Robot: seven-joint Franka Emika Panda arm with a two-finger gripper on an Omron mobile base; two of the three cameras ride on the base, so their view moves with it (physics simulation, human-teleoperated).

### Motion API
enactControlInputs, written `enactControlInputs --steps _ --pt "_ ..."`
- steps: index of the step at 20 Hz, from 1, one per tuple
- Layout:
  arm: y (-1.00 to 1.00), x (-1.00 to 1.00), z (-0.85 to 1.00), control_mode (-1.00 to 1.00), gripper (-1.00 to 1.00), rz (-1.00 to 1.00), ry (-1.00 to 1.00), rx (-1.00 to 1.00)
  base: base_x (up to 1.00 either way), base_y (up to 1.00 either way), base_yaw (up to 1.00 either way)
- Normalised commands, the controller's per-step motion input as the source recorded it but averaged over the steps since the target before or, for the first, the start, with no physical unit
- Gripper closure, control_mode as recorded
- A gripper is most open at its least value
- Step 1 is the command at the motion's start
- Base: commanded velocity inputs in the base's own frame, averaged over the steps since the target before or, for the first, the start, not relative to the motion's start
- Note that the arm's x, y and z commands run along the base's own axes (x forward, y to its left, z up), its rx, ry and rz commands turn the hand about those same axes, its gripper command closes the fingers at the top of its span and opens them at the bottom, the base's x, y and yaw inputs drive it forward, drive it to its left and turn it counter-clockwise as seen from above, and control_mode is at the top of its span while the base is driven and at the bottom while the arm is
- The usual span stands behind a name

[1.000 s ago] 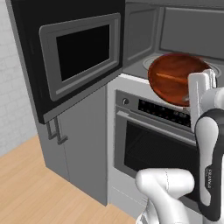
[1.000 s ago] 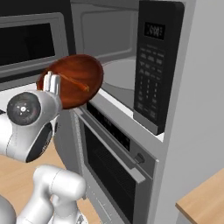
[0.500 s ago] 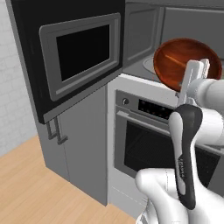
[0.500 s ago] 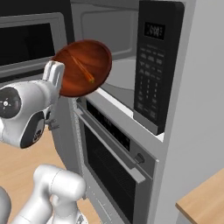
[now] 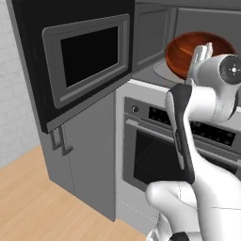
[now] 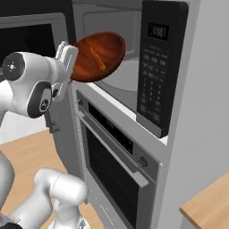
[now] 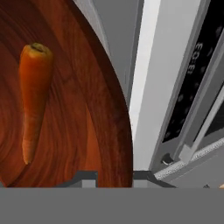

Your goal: Pick the carrot from the sink and place it in the bowl. Then pick the bowl and place it in the microwave. Then close the microwave door and press the start button.

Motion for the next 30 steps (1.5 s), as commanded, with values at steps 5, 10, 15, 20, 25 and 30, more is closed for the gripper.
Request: enactControlInputs --steps 5,10,15,20,25,30 --pt "-0.32 0.47 0.01 -1.0 1.0 -0.27 0.0 0.0 0.0 0.0 0.0" --pt "-0.41 0.39 0.01 -1.0 1.0 -0.08 0.2 0.0 0.0 0.0 0.0" --pt "-0.34 0.25 0.0 -1.0 1.0 0.04 0.03 0.02 0.0 0.0 0.0" --pt "-0.26 0.36 0.0 -1.0 1.0 0.0 0.01 0.0 0.0 0.0 0.0" --pt "-0.14 0.49 0.0 -1.0 1.0 0.02 0.11 0.0 0.0 0.0 0.0" --pt "-0.05 0.36 -0.1 -1.0 1.0 0.01 0.12 0.0 0.0 0.0 0.0"
